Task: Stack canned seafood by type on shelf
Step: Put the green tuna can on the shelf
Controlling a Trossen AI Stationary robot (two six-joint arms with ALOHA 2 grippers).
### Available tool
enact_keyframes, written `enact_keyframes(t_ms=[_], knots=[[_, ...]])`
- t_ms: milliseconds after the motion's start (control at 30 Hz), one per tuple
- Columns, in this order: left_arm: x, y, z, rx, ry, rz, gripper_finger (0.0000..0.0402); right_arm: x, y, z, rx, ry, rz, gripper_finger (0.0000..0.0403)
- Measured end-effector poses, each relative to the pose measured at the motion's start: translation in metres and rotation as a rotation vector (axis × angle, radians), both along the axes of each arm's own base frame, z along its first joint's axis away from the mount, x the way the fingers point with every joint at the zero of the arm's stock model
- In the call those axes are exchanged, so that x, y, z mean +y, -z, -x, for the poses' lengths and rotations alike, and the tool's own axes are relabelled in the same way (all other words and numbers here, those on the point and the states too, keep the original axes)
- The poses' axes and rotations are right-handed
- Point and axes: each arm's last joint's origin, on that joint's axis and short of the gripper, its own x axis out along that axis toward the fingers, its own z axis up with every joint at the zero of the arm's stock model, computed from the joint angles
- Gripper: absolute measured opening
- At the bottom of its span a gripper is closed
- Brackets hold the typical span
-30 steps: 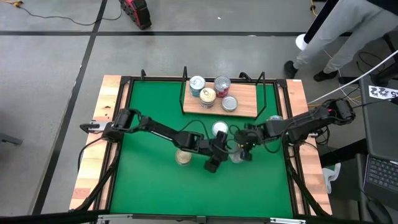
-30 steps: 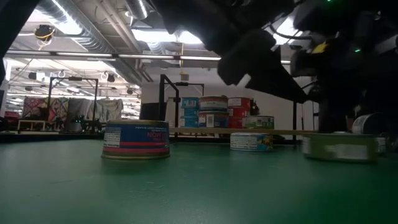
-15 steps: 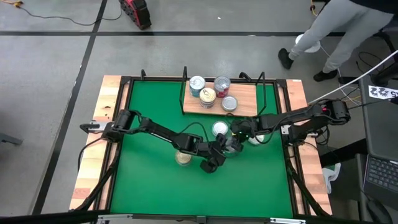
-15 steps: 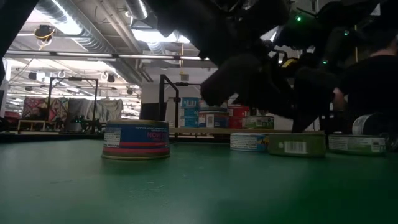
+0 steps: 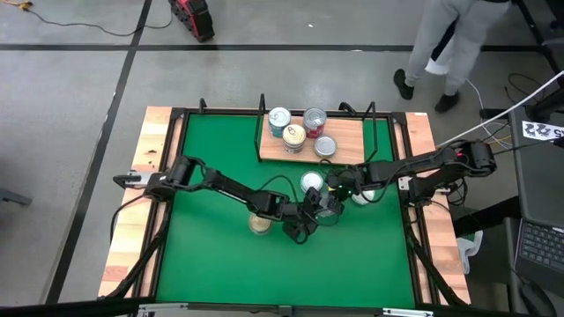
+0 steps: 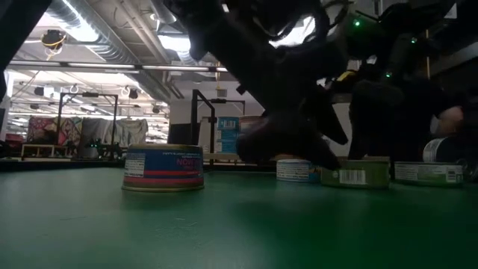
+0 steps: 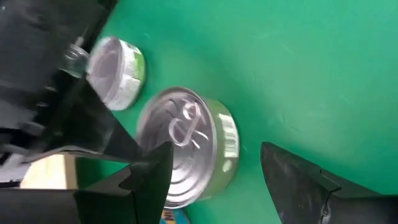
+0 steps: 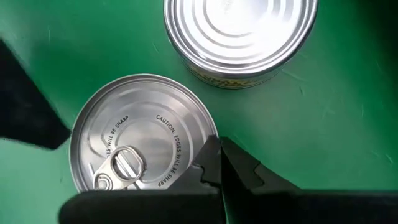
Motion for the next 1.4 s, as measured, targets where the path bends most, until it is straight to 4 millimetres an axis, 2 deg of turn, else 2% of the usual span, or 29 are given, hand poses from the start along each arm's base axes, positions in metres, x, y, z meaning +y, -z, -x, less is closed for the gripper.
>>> enact_keyframes(t_ms=[300,533,833,1200,1400], knots=[[0.004,0.011,-0.002,0.025,0.010,-0.052,0.0239,0.001,-0.007,-0.006,-0.021,-0.016,-0.037,0.0000],[0.003,0.031,-0.006,0.043,0.051,-0.137,0.0239,0.002,-0.009,-0.008,-0.030,-0.026,-0.058,0.0000],[0.000,0.025,-0.010,-0.042,-0.010,-0.202,0.0239,0.002,-0.008,-0.006,-0.015,-0.034,-0.079,0.0000],[-0.020,0.011,-0.007,-0.089,-0.033,-0.257,0.0239,0.003,-0.008,-0.006,-0.009,-0.043,-0.097,0.0000],[-0.023,0.009,-0.006,-0.097,-0.036,-0.262,0.0239,0.004,-0.008,-0.005,-0.001,-0.046,-0.105,0.0000]])
